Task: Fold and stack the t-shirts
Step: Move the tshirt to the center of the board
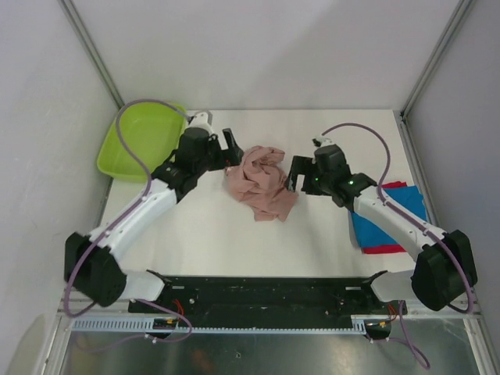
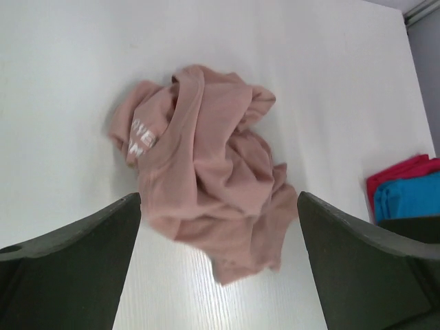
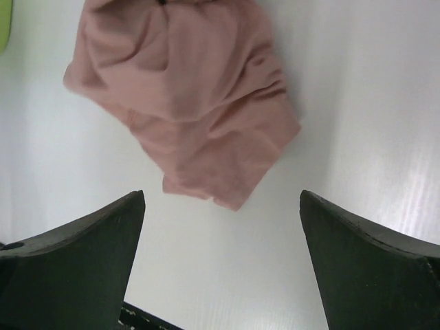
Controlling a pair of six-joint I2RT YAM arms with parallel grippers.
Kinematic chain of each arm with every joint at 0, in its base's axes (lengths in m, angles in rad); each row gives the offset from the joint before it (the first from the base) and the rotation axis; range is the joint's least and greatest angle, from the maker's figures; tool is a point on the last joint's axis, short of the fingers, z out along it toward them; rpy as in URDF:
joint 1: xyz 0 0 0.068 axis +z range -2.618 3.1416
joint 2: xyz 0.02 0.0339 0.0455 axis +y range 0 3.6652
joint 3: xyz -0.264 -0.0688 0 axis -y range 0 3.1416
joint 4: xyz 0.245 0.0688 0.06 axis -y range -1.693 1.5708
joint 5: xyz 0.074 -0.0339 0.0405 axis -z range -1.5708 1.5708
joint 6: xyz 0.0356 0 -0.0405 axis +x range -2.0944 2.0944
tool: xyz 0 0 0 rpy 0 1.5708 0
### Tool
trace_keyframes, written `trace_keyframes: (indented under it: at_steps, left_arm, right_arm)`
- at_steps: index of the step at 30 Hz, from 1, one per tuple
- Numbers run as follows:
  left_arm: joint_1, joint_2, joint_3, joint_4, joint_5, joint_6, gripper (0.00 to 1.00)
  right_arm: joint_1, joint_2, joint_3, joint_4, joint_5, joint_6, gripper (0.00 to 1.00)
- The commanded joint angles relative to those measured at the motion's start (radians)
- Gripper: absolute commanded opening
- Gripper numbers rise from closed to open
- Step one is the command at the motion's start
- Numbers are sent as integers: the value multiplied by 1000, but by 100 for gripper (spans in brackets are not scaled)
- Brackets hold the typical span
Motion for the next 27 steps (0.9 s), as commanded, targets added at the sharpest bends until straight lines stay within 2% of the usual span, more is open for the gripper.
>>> trace_keyframes:
  at_steps: [1, 6, 11, 20, 27]
  left_arm:
    - [-2, -140, -142, -84, -35, -77, 99]
    - [-1, -265, -312, -106, -56, -134, 98]
    - [10, -322, -413, -129, -59, -170, 98]
    - [41, -369, -502, -147, -35, -197, 99]
    - [71, -405, -525, -160, -15, -200, 99]
  right_arm:
    - [113, 48, -2, 57, 67, -62, 99]
    - [233, 151, 22, 117, 94, -98, 95]
    - [338, 291, 107, 112, 218, -159, 90]
    - [442, 459, 247, 76, 416, -259, 85]
    - [469, 566, 334, 56, 464, -307, 81]
